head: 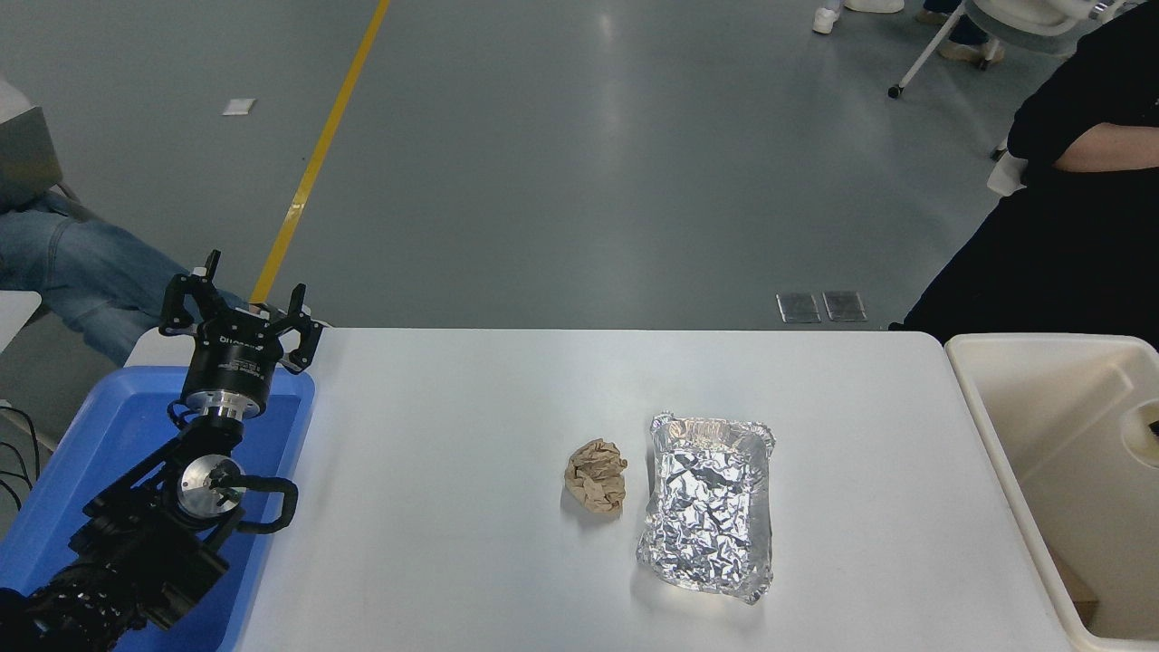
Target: Pick up paper cup place in dustbin
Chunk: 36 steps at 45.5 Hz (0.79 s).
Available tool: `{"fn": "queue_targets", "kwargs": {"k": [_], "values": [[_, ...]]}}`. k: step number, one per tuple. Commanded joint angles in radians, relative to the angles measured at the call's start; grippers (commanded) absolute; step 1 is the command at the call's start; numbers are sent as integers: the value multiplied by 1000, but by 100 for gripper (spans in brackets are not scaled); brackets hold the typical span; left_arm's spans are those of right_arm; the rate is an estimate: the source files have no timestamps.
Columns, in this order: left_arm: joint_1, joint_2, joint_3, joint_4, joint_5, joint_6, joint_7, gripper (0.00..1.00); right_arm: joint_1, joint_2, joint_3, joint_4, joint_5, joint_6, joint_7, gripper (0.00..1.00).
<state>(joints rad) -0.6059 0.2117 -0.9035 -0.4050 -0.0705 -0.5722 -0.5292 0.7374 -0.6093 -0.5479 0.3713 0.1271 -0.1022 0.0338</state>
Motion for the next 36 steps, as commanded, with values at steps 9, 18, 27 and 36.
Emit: {"fn": "queue_targets", "kwargs": {"k": [9,18,27,36], "values": [[0,0,0,0,0,0,0,99,20,14,8,15,9,22,0,100],[0,0,0,0,0,0,0,99,292,13,-66,26,-7,94,0,100],[0,0,0,0,0,0,0,99,591,81,-259,123,-15,305,0,100],[-2,0,0,0,0,0,0,99,802,242,-443,179,-63,390,-2,100]]}}
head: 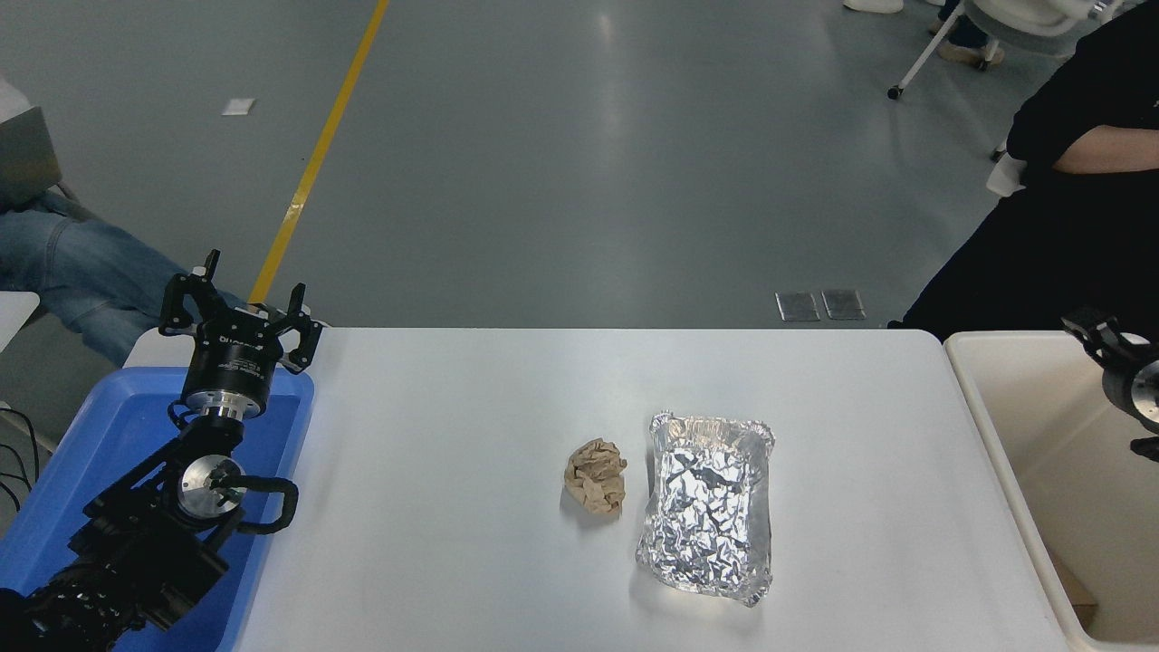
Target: Pick up paper cup place in dustbin
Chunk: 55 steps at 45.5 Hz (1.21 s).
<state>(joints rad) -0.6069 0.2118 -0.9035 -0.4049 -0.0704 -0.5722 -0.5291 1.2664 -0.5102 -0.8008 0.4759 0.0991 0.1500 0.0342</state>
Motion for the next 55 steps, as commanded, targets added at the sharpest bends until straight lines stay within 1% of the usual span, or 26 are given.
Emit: {"fn": "queue_targets", "kwargs": {"k": [1,5,8,13,19,20,23,28,33,37,41,46,55], "values": [[1,0,0,0,0,0,0,99,295,162,-195,84,-35,161,-4,100],[1,0,0,0,0,0,0,99,363,211,-204,116,-38,247,-4,100],[1,0,0,0,0,0,0,99,410,219,-213,154,-59,304,-4,100],[1,0,0,0,0,0,0,99,493,220,-216,280,-97,338,-5,100],[1,0,0,0,0,0,0,99,623,174,-231,559,-117,339,-5,100],[1,0,0,1,0,0,0,99,655,159,-242,634,-119,339,-7,100],[1,0,0,0,0,0,0,99,714,142,-268,749,-119,339,-16,100],[1,0,0,0,0,2,0,99,813,107,-311,883,-117,342,-39,100],[1,0,0,0,0,0,0,99,921,91,-328,997,-114,349,-42,100],[1,0,0,1,0,0,0,99,1005,88,-333,1079,-113,388,-42,100],[1,0,0,0,0,0,0,99,1067,81,-336,1135,-111,427,-43,100],[1,0,0,0,0,0,0,99,1088,78,-337,1146,-111,473,-43,100],[1,0,0,0,0,0,0,99,1085,76,-340,1143,-113,476,-43,100]]}}
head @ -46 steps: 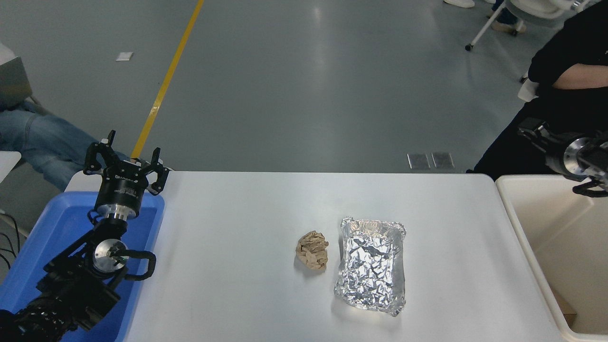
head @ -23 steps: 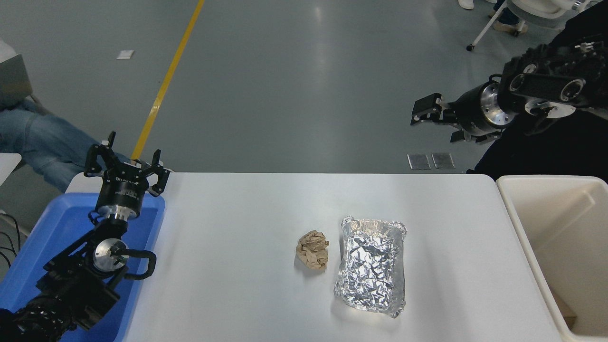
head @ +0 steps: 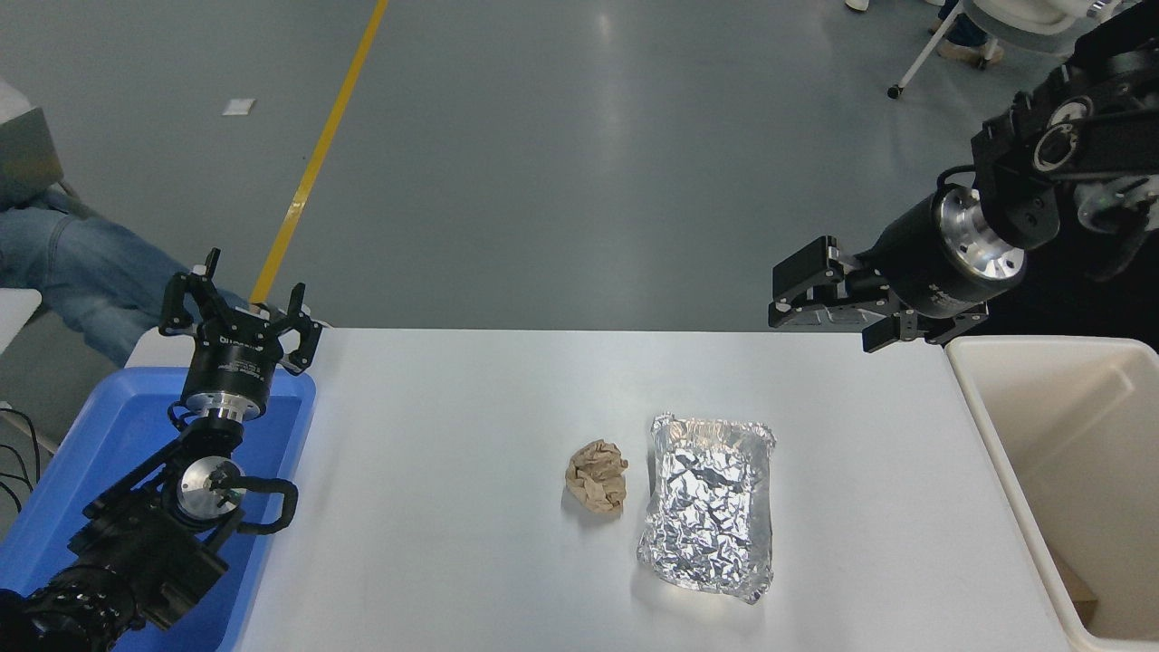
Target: Pick up paper cup place in dustbin
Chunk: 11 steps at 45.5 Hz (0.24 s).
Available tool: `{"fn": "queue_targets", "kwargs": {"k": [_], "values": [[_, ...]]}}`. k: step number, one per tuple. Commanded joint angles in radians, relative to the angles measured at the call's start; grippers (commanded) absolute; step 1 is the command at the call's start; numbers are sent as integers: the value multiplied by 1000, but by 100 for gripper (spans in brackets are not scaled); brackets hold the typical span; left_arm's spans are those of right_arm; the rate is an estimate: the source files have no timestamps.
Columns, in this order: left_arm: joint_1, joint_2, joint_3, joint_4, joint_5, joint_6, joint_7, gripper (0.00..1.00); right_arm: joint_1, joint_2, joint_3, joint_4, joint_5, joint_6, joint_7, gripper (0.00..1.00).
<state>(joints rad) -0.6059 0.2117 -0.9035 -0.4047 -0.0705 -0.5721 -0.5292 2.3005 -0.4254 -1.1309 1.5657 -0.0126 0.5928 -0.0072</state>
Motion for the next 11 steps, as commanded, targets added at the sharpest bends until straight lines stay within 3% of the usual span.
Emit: {"fn": "queue_targets", "kwargs": {"k": [1,11], "values": [[0,0,0,0,0,0,0,99,51,-10,-12,53,-1,32,-2,100],[0,0,0,0,0,0,0,99,51,-19,-26,53,-3,33,-2,100]]}}
